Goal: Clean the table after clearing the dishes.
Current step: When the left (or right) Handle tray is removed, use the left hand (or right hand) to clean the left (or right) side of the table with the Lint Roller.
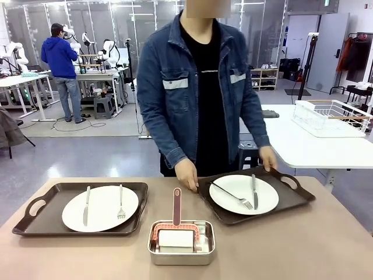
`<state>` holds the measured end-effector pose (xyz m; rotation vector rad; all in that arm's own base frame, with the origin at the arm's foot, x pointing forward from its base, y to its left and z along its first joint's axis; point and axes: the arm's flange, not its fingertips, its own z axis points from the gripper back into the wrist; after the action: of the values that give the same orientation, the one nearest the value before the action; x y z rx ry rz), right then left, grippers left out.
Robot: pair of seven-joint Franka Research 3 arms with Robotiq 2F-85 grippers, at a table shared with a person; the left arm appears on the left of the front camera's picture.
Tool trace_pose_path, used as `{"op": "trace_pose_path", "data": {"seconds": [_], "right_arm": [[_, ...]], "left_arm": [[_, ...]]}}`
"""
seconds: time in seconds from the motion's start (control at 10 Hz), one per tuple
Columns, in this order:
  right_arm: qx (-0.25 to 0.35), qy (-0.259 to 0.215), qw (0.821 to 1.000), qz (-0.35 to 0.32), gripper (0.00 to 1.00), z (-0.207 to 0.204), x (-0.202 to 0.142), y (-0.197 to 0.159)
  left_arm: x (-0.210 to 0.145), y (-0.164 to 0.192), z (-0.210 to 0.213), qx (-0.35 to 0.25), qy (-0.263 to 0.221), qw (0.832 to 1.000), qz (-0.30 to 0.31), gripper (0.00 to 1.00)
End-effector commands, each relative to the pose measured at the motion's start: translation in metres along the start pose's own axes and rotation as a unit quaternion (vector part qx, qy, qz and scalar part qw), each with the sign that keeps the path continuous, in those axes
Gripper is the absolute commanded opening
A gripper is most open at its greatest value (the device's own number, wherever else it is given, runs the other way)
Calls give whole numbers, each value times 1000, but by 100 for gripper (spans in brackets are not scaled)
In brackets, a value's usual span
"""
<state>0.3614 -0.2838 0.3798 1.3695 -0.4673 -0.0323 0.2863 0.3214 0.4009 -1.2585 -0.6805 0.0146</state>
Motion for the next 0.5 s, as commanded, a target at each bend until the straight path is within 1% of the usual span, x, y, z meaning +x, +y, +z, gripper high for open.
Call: {"op": "trace_pose_path", "data": {"seconds": [0.0, 0.4], "right_arm": [[3, 0, 1000, 2, 100, 1, -1, 3], [3, 0, 1000, 2, 100, 1, -1, 3]], "left_arm": [[-2, -1, 2, 0, -3, 1000, 0, 100], [-2, -1, 2, 0, -3, 1000, 0, 100]]}}
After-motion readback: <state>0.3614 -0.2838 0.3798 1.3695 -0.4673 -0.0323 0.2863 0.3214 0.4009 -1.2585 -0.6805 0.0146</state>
